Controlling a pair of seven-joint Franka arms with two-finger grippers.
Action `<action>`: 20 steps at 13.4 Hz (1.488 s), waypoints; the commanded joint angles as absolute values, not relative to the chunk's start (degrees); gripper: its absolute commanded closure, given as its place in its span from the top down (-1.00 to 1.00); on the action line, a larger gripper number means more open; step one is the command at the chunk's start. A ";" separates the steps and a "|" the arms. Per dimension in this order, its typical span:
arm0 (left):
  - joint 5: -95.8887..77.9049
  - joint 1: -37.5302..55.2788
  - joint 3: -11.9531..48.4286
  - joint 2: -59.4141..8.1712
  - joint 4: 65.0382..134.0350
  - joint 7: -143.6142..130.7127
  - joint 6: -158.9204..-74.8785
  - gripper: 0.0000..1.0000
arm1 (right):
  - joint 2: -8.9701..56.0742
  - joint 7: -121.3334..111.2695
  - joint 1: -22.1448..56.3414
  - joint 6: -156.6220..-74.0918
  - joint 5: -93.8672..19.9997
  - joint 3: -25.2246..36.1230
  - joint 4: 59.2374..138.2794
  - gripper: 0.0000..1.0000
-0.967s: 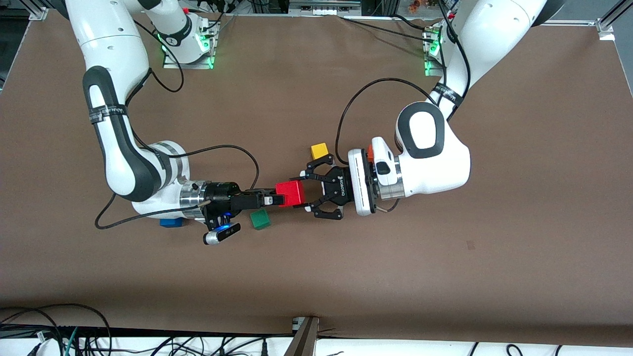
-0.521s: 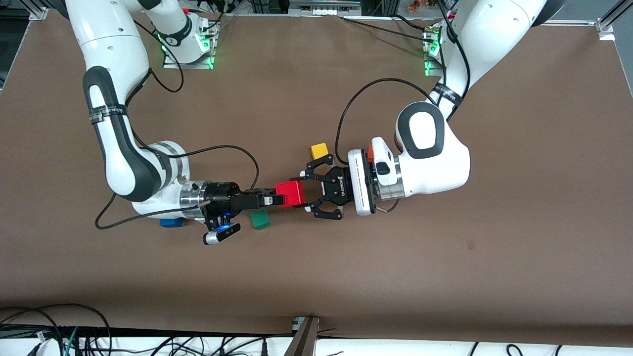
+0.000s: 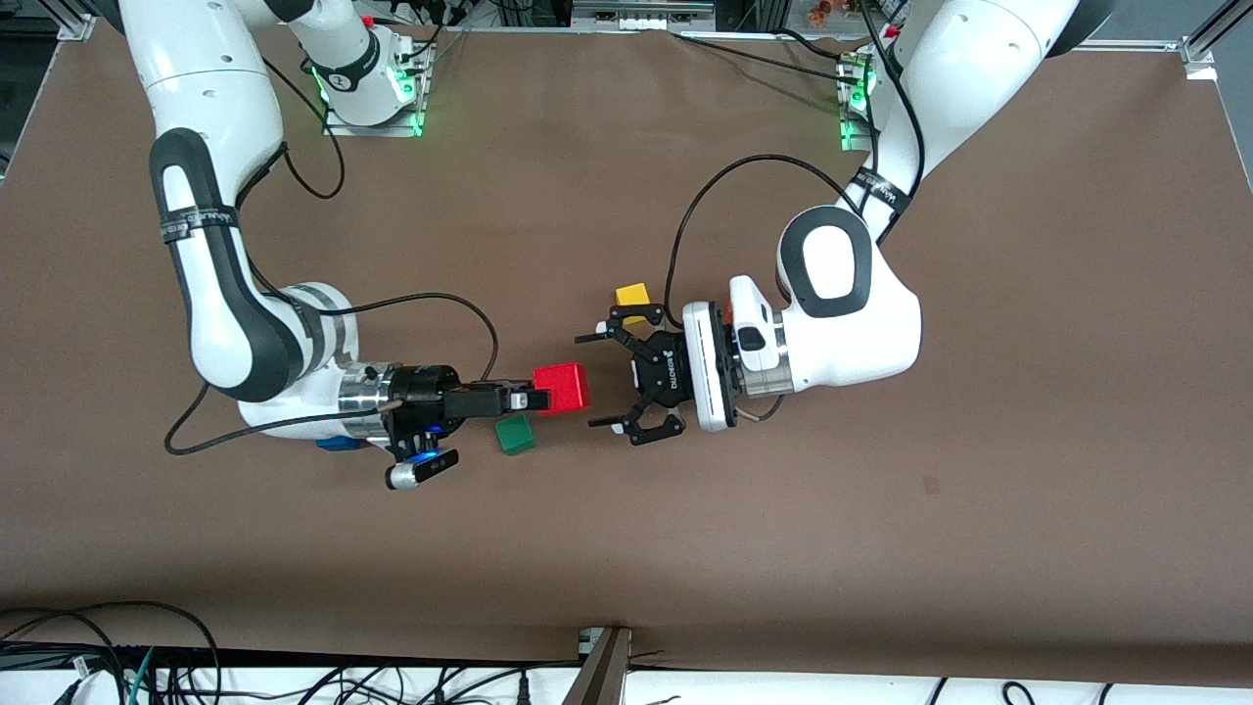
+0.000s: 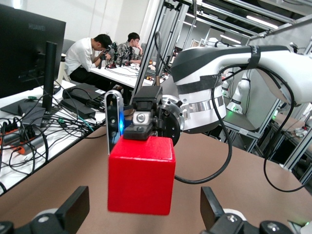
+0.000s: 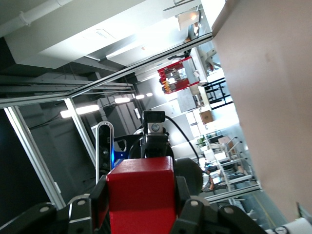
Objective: Pass red block to right arm, stack on blue
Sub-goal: 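Open the left gripper and pull back while the right gripper carries cube, then move the red cube with the right gripper above the blue cube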
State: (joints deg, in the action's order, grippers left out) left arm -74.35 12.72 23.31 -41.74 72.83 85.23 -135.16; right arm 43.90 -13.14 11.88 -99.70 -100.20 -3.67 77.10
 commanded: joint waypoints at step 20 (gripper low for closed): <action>-17.79 1.14 10.90 -34.28 60.12 15.39 -82.46 1.00 | 26.37 -9.84 9.23 -97.99 -14.25 6.05 76.81 -1.00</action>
